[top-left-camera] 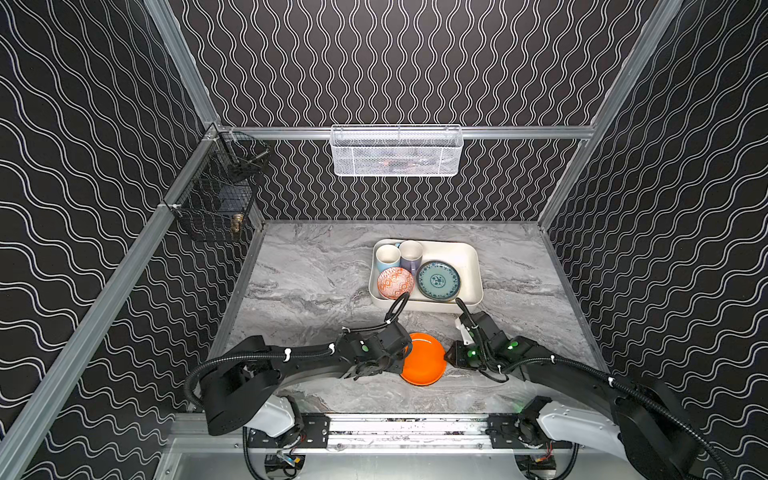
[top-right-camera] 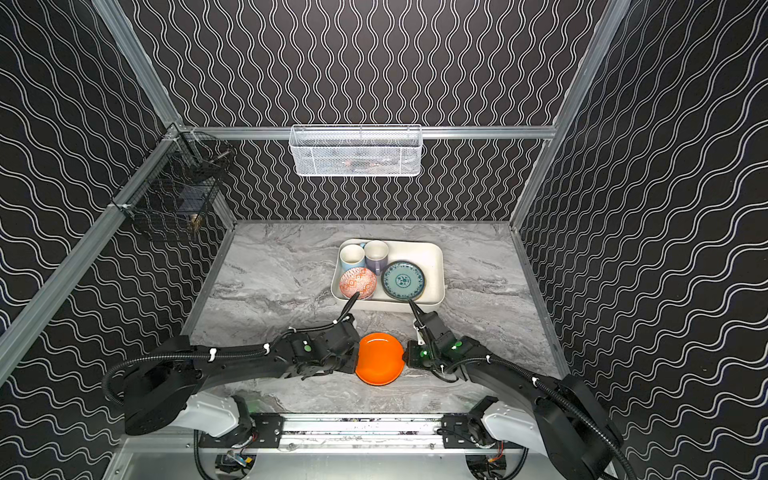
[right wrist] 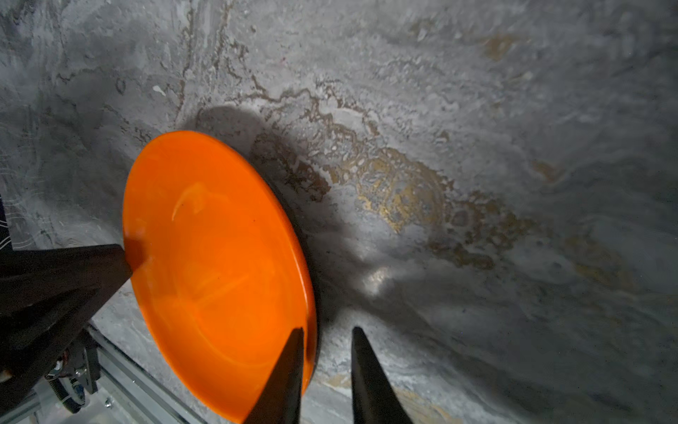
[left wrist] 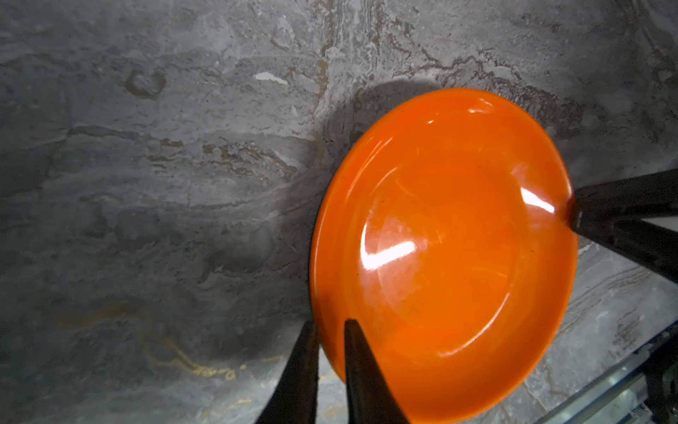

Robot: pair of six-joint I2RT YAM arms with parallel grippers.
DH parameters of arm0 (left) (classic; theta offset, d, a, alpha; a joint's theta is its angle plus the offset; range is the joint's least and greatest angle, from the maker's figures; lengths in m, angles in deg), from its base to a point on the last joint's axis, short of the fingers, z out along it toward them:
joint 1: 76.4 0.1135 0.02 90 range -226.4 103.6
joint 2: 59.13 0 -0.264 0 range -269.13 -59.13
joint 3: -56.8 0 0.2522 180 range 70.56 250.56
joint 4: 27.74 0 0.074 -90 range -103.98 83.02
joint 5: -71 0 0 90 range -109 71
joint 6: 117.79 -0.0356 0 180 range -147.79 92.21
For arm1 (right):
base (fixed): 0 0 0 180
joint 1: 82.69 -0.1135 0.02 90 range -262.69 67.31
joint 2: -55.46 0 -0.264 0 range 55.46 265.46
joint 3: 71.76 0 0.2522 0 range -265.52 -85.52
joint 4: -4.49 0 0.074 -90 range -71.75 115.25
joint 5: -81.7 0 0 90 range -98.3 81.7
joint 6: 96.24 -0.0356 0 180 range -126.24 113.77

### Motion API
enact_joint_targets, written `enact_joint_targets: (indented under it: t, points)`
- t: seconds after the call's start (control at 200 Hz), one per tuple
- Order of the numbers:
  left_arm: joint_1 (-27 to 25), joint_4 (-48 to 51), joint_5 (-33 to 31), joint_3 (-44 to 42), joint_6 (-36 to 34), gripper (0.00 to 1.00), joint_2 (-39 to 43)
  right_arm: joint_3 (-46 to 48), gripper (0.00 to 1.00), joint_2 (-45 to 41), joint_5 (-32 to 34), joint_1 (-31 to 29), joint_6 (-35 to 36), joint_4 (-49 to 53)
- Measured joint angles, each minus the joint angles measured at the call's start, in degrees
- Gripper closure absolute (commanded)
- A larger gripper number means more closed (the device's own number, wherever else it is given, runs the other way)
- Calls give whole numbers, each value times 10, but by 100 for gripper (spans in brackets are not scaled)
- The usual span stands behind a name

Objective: Place the mixed dishes into the plastic bin
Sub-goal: 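Hold the plate stack with the left gripper while the right grips the orange plate rim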

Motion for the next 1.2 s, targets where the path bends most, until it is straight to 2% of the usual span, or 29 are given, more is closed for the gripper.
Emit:
enact_joint_targets:
  t: [0.07,0.485,0.896,1.201]
  points:
    - [-3,-1,0,6,0,92,-8,0,74,2,-2,0,0,-2]
    - [-15,-19,4,21,-2,92,-49,4,77,5,-10,1,0,-12]
    - [-24,-81,17,16,-1,93,-72,11,72,-10,-22,1,-16,-16]
    - [-30,-144,24,11,-1,95,-90,12,78,-17,-26,1,-21,-17]
